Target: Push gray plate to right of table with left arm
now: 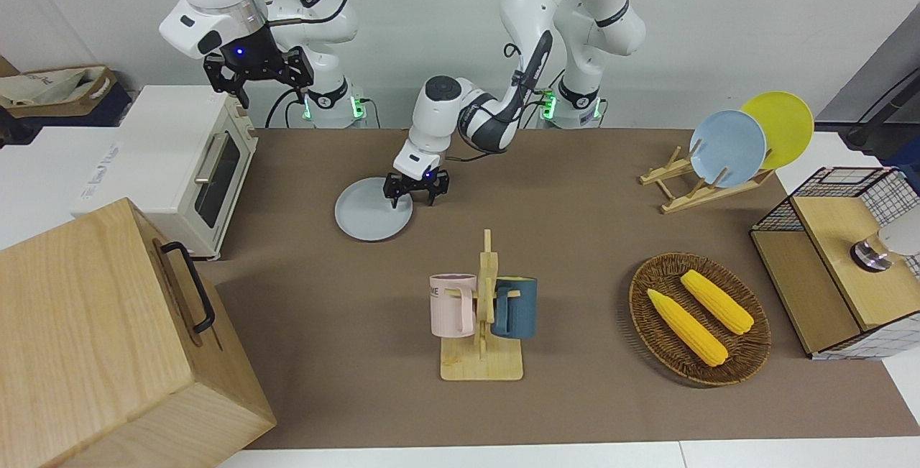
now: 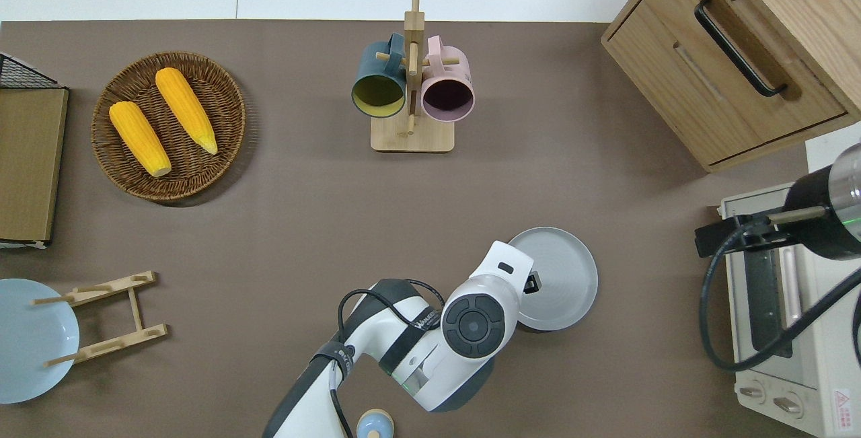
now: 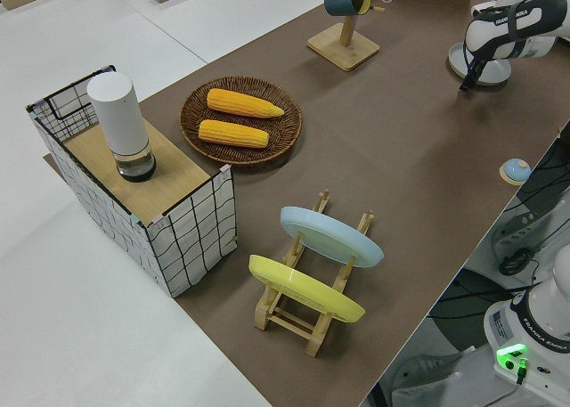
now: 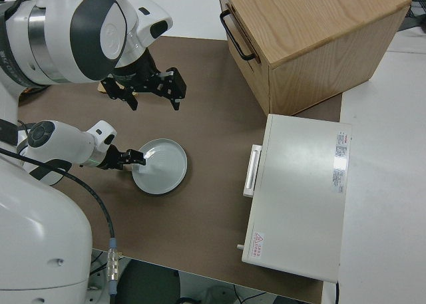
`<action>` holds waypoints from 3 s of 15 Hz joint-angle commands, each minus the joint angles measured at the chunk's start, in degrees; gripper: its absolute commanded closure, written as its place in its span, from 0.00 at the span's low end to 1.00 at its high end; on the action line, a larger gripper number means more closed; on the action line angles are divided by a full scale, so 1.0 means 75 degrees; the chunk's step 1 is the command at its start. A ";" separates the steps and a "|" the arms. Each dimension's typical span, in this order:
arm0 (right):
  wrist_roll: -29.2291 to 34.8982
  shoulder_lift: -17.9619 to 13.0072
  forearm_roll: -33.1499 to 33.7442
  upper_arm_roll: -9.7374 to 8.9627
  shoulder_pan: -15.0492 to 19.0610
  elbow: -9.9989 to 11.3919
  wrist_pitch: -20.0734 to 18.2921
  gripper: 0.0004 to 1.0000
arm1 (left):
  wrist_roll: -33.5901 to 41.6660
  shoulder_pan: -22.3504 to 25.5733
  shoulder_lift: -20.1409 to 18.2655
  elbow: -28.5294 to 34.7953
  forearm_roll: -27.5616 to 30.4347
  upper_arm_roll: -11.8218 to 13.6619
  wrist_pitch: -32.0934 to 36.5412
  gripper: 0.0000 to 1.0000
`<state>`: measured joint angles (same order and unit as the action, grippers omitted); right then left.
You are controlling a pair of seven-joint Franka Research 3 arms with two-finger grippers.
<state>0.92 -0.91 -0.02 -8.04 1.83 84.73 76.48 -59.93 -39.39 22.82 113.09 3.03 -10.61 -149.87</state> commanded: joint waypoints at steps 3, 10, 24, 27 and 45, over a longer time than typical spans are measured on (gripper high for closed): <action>0.0088 -0.0019 -0.0033 -0.0123 0.0142 -0.0071 -0.0119 0.02 | 0.0360 0.0201 -0.0463 0.0015 -0.0217 0.0055 0.0833 0.01; 0.0100 -0.0019 -0.0033 -0.0123 0.0142 -0.0071 -0.0119 0.02 | 0.0912 0.0517 -0.0933 0.0179 -0.0217 0.0055 0.1502 0.01; 0.0088 -0.0019 -0.0033 -0.0123 0.0142 -0.0071 -0.0119 0.02 | 0.3406 0.1817 -0.2103 0.0191 0.0274 0.0055 0.3925 0.01; 0.0088 -0.0019 -0.0033 -0.0123 0.0154 -0.0071 -0.0119 0.02 | 0.4015 0.2286 -0.2502 0.0179 0.0403 0.0055 0.4594 0.01; 0.0088 -0.0019 -0.0033 -0.0123 0.0142 -0.0071 -0.0119 0.02 | 0.7051 0.5027 -0.3839 -0.0183 0.0323 0.0067 0.7114 0.01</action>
<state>0.92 -0.91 -0.02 -8.04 1.83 84.73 76.48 -11.87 -5.67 -4.13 112.68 6.37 -9.66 -101.28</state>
